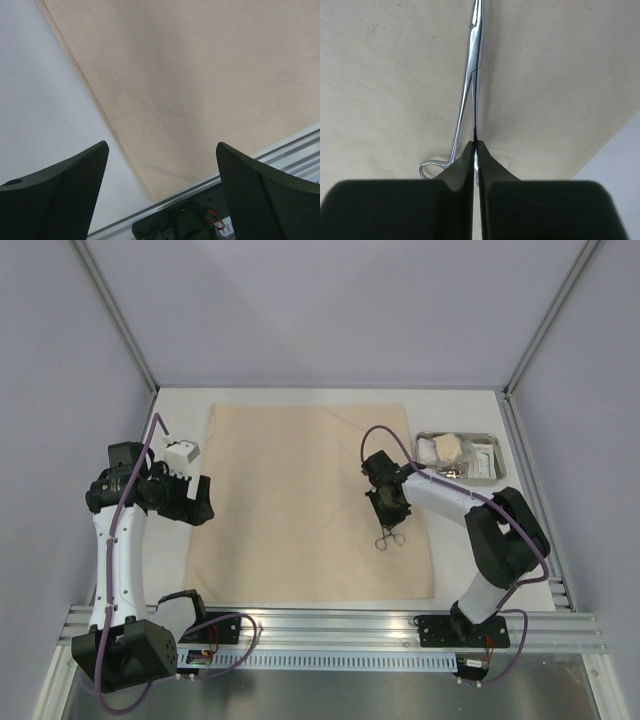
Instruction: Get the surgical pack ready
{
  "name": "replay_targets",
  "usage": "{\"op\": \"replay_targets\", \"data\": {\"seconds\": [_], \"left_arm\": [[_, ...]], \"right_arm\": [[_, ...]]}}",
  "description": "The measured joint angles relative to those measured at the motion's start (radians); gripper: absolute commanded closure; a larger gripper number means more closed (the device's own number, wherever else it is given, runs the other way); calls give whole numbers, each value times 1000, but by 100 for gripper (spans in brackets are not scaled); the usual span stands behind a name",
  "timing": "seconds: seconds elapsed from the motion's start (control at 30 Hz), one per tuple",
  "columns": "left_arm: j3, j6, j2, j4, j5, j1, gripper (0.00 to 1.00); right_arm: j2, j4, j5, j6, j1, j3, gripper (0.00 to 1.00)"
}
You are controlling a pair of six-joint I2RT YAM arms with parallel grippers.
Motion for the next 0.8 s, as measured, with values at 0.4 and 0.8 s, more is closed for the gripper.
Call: {"op": "replay_targets", "data": {"seconds": [0.4,0.8], "left_arm": [[0,5,5,2,-11,0,3],[2,14,38,6,-53,0,3]], "right_arm": [[-143,101,251,-520,-20,94,99],[-69,465,402,-1455,-255,39,100]]}}
